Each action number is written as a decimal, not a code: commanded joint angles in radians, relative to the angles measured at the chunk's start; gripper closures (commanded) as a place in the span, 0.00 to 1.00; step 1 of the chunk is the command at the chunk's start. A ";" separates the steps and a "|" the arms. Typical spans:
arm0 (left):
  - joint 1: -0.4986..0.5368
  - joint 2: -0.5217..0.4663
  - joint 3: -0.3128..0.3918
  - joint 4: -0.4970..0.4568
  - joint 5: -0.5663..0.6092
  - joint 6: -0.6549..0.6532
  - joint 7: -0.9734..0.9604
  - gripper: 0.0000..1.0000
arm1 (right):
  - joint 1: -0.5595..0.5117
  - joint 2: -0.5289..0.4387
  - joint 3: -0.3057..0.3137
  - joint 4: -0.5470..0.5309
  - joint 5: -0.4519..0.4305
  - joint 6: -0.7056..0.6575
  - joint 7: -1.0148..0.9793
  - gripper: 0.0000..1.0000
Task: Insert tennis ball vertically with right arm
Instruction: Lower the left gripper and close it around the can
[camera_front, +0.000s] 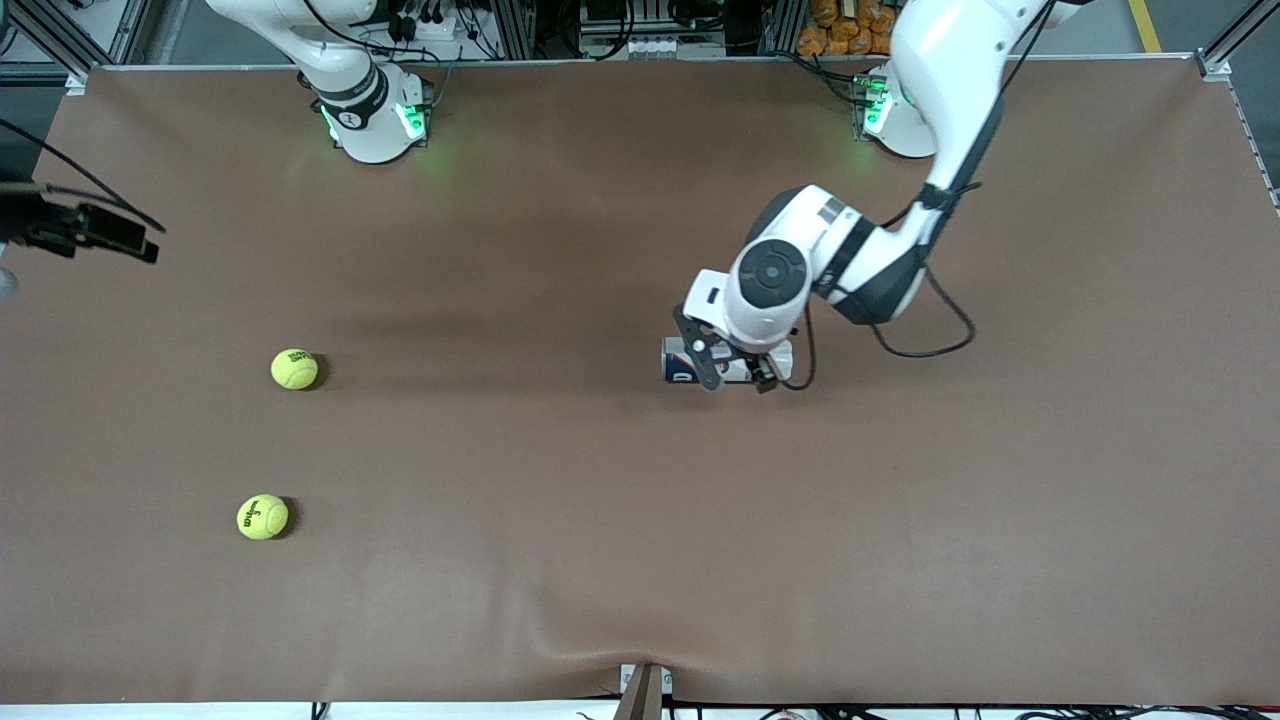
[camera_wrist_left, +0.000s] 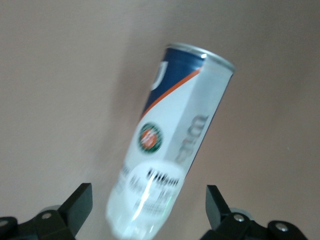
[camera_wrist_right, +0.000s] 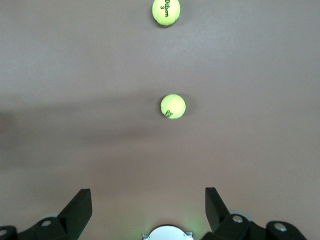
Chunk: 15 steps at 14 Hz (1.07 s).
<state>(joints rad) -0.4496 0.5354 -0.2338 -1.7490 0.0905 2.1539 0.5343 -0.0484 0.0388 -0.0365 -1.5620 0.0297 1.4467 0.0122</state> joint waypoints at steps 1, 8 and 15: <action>0.003 -0.014 0.004 -0.052 0.017 0.040 0.142 0.00 | -0.008 0.015 0.006 0.006 0.010 0.014 -0.021 0.00; 0.011 -0.040 0.004 -0.181 0.020 0.234 0.268 0.00 | -0.018 0.090 0.006 0.008 0.002 0.099 -0.103 0.00; 0.005 -0.005 0.004 -0.181 0.081 0.277 0.268 0.00 | -0.015 0.183 0.006 0.014 0.007 0.219 -0.130 0.00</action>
<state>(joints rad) -0.4435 0.5232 -0.2313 -1.9188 0.1448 2.3969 0.7961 -0.0517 0.1961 -0.0375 -1.5625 0.0297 1.6473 -0.0999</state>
